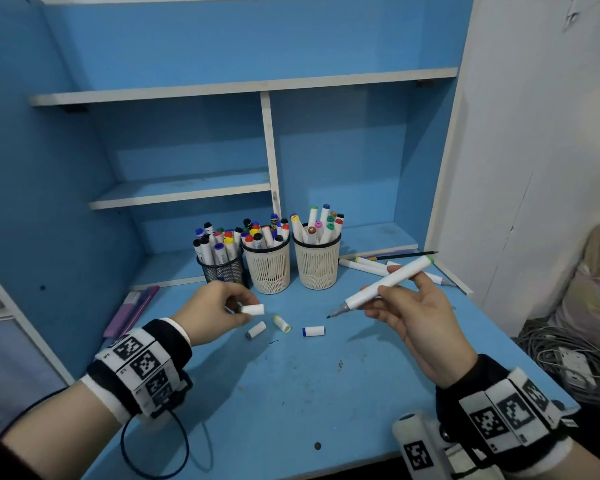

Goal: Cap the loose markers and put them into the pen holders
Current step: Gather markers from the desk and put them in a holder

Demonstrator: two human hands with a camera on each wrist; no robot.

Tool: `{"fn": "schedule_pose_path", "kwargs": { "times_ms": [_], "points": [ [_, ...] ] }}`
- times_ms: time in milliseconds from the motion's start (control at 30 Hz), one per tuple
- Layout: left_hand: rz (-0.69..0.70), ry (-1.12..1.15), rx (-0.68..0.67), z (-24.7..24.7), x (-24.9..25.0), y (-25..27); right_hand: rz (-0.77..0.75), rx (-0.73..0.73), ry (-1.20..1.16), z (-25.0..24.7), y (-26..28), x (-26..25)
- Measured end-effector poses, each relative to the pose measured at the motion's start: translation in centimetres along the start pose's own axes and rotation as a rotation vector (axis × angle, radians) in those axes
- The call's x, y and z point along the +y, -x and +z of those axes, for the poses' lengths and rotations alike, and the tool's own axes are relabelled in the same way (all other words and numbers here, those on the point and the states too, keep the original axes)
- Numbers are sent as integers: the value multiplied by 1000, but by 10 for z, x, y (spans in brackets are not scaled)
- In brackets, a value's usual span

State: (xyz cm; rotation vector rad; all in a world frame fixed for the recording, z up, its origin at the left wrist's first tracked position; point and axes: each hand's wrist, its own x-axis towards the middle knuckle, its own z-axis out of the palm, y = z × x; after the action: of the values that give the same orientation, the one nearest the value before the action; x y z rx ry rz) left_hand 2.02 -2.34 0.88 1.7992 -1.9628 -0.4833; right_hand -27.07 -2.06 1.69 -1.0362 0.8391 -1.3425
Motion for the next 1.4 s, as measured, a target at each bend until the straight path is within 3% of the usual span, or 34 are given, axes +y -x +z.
{"fn": "schedule_pose_path", "kwargs": {
  "times_ms": [233, 467, 767, 1100, 1400],
  "points": [
    [105, 318, 101, -2, 48, 28, -129, 16, -109, 14, 10, -3],
    [199, 494, 143, -2, 78, 45, -149, -13, -146, 18, 16, -9],
    [218, 541, 194, -4, 88, 51, -188, 9, -230, 18, 20, -12],
    [241, 606, 241, 5, 90, 53, -109, -79, -196, 24, 23, -6],
    [225, 644, 269, 11, 98, 51, -200, -72, -184, 31, 25, -4]
  ]
}}
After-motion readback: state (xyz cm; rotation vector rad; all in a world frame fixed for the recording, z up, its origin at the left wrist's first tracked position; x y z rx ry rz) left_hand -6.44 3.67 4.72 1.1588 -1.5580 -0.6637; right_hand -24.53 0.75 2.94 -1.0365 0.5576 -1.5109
